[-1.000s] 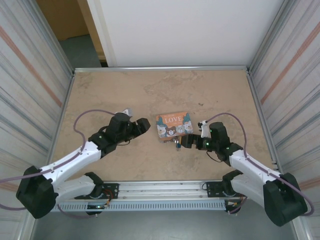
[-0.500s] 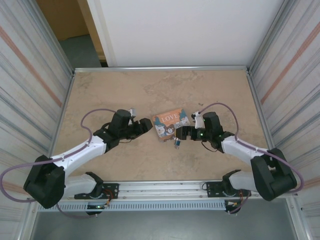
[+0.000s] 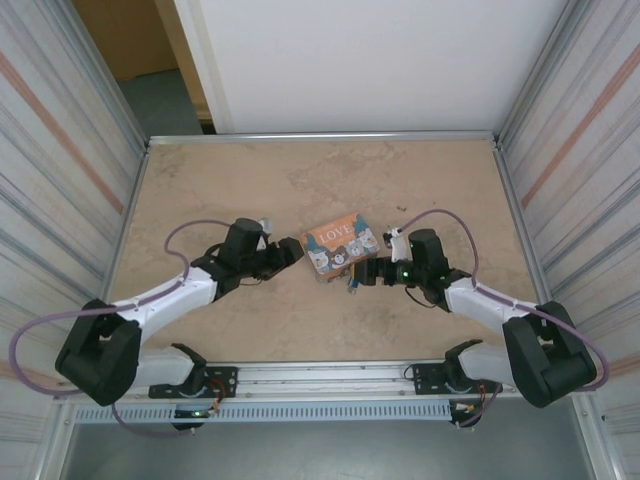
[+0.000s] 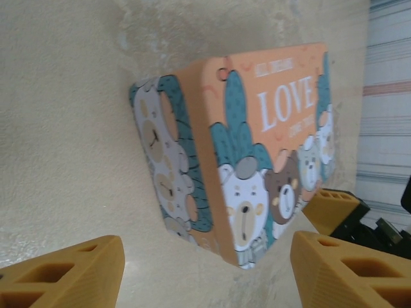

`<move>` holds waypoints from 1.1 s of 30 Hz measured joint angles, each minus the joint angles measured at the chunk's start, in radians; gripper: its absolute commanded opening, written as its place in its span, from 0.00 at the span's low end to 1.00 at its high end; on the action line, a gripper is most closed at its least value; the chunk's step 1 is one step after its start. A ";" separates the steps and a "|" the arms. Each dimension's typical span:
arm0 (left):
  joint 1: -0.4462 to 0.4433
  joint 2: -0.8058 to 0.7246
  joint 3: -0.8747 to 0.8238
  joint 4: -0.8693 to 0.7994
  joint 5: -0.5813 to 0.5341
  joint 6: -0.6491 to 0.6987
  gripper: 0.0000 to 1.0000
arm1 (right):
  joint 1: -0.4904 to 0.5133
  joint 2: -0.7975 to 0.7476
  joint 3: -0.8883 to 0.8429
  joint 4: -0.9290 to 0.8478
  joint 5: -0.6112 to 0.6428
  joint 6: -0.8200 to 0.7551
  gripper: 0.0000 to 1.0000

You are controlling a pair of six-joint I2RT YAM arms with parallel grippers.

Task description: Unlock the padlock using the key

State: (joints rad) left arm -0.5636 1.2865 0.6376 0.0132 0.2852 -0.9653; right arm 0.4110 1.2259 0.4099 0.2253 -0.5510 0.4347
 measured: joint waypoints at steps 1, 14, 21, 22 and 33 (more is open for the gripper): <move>0.002 0.016 0.000 0.003 0.006 0.000 0.66 | 0.000 0.000 -0.009 0.003 -0.005 0.001 0.91; 0.006 0.173 0.077 0.041 0.060 0.003 0.64 | 0.054 0.097 -0.031 0.114 -0.025 0.009 0.78; 0.006 0.233 0.111 0.044 0.067 0.020 0.62 | 0.073 0.197 -0.009 0.174 -0.024 0.020 0.68; 0.006 0.237 0.111 0.044 0.067 0.022 0.62 | 0.073 0.205 -0.008 0.182 -0.024 0.021 0.68; 0.006 0.260 0.112 0.045 0.067 0.033 0.61 | 0.073 0.288 0.005 0.273 -0.025 0.024 0.61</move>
State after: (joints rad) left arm -0.5571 1.5467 0.7498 0.0582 0.3519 -0.9325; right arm 0.4843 1.5143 0.4145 0.4984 -0.5758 0.4587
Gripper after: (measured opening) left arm 0.616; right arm 0.627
